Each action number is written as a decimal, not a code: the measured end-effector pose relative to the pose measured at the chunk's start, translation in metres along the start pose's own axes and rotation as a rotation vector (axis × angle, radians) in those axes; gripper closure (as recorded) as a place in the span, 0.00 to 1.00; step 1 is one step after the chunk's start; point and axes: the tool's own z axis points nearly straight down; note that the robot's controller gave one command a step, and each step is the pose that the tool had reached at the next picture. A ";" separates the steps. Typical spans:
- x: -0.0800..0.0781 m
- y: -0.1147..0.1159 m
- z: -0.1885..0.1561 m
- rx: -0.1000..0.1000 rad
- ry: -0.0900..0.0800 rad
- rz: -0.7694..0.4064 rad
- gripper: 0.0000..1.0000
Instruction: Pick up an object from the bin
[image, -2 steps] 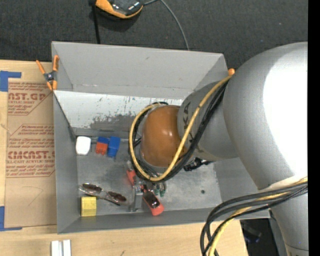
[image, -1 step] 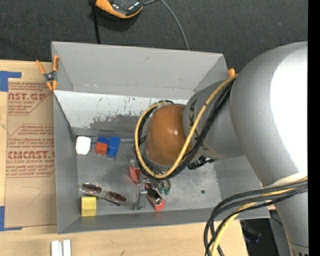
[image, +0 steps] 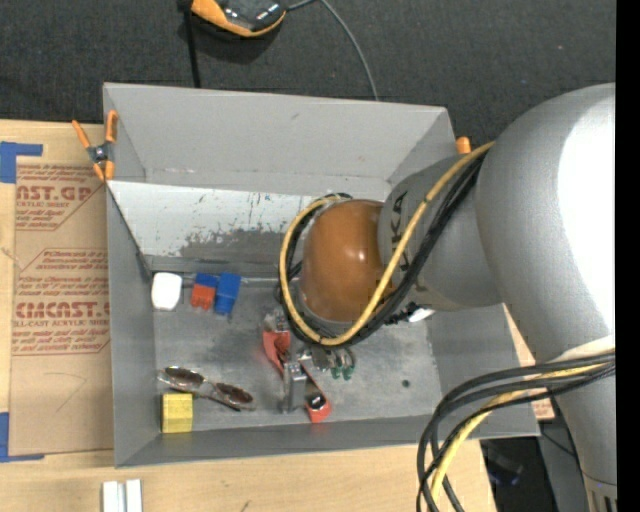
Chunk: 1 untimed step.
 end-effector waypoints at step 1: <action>-0.016 -0.048 -0.001 -0.003 -0.003 0.166 0.00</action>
Offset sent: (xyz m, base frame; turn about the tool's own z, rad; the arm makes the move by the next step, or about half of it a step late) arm 0.0586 -0.0471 0.0007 0.0325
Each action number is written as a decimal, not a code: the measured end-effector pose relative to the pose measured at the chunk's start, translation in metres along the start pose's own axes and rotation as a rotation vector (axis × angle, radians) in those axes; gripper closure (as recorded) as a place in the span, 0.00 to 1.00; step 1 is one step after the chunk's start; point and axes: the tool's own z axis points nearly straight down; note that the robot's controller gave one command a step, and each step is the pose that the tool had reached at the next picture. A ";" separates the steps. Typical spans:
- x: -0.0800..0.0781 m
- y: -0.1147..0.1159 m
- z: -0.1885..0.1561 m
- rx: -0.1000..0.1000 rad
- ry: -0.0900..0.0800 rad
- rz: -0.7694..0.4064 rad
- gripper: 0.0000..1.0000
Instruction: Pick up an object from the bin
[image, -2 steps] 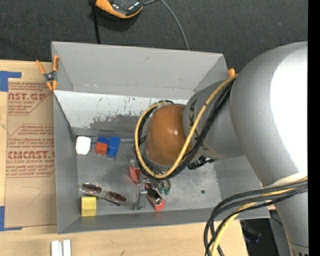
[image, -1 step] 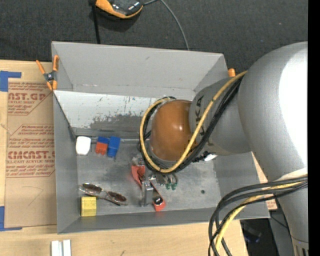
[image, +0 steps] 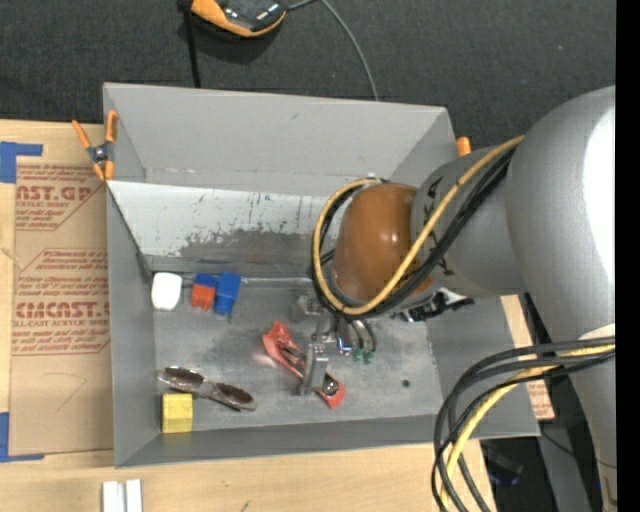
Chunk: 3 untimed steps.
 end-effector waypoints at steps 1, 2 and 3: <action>-0.021 -0.011 0.000 0.005 0.001 -0.018 0.00; -0.024 0.004 0.000 -0.002 -0.001 -0.278 1.00; -0.024 0.004 0.000 -0.002 -0.001 -0.278 1.00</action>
Offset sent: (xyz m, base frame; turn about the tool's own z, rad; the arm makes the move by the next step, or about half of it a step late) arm 0.0243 0.0021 0.0002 -0.2784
